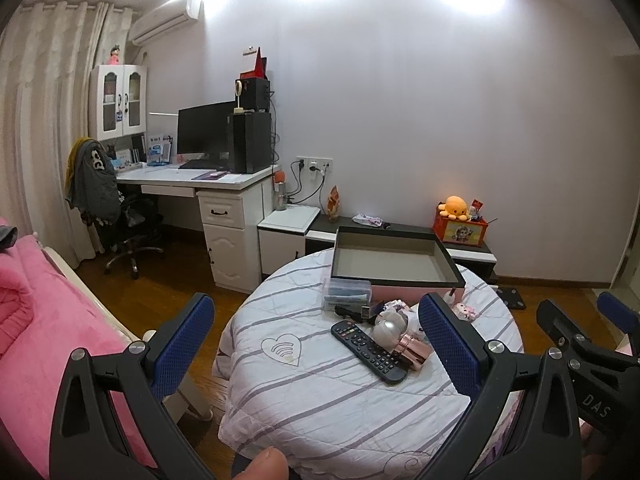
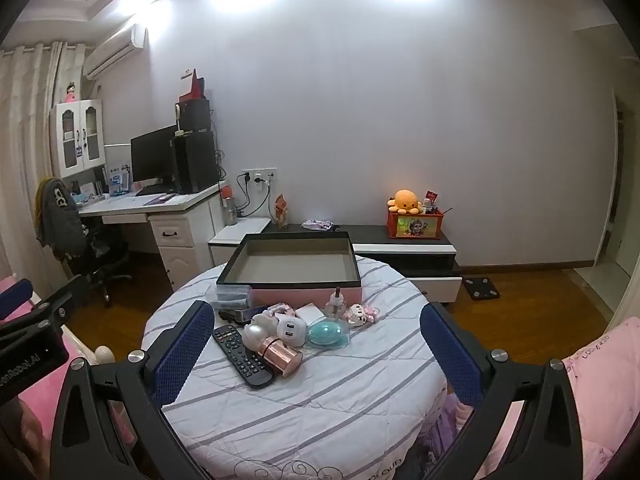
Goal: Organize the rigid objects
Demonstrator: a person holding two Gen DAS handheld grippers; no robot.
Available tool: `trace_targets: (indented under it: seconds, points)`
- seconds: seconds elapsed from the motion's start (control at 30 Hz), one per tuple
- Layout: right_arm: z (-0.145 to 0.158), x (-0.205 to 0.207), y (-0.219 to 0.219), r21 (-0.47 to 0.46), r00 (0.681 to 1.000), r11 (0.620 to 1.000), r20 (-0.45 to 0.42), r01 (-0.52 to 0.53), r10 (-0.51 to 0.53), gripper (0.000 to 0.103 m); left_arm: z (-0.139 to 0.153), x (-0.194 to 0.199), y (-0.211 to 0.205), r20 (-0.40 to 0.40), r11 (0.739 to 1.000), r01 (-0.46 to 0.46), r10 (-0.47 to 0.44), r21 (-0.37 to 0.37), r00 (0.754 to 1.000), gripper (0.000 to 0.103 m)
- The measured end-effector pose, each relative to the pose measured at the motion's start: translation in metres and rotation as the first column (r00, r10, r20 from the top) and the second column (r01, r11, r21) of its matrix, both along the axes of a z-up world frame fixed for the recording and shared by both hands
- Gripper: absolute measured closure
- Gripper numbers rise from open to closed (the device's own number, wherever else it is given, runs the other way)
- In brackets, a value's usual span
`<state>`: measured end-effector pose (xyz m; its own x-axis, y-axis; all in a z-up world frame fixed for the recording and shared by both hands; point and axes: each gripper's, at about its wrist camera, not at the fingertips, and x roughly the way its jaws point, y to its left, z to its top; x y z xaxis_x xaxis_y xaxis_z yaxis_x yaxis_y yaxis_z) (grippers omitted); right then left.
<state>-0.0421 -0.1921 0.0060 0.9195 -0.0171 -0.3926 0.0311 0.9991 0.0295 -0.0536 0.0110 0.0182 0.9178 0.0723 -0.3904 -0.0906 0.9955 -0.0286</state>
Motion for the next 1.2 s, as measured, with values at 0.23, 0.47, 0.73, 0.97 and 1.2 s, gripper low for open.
trace_targets:
  seconds: [0.23, 0.47, 0.73, 0.97, 1.2]
  points:
    - [0.0, 0.003, 0.0, -0.002, 1.0, 1.0, 0.005, 0.0, 0.0, 0.0, 0.0, 0.0, 0.002, 0.005, 1.0, 0.001, -0.001, 0.003, 1.0, 0.0]
    - [0.003, 0.008, 0.0, -0.016, 1.0, 1.0, 0.013, 0.007, -0.007, 0.0, -0.003, 0.001, 0.002, -0.002, 1.0, 0.004, -0.004, 0.006, 1.0, 0.0]
    - [0.003, 0.009, -0.003, 0.014, 1.0, 1.0, 0.004, 0.006, -0.006, 0.0, -0.006, 0.004, 0.004, -0.013, 1.0, 0.003, -0.003, 0.001, 1.0, 0.0]
    - [0.0, 0.013, -0.001, -0.008, 1.0, 1.0, -0.022, 0.007, -0.007, 0.0, -0.005, 0.005, 0.005, -0.014, 1.0, 0.005, -0.005, 0.001, 1.0, 0.0]
    - [-0.001, 0.017, 0.0, -0.009, 1.0, 1.0, -0.024, 0.004, -0.004, 0.0, -0.007, 0.011, 0.005, -0.023, 1.0, 0.006, -0.006, 0.002, 1.0, 0.0]
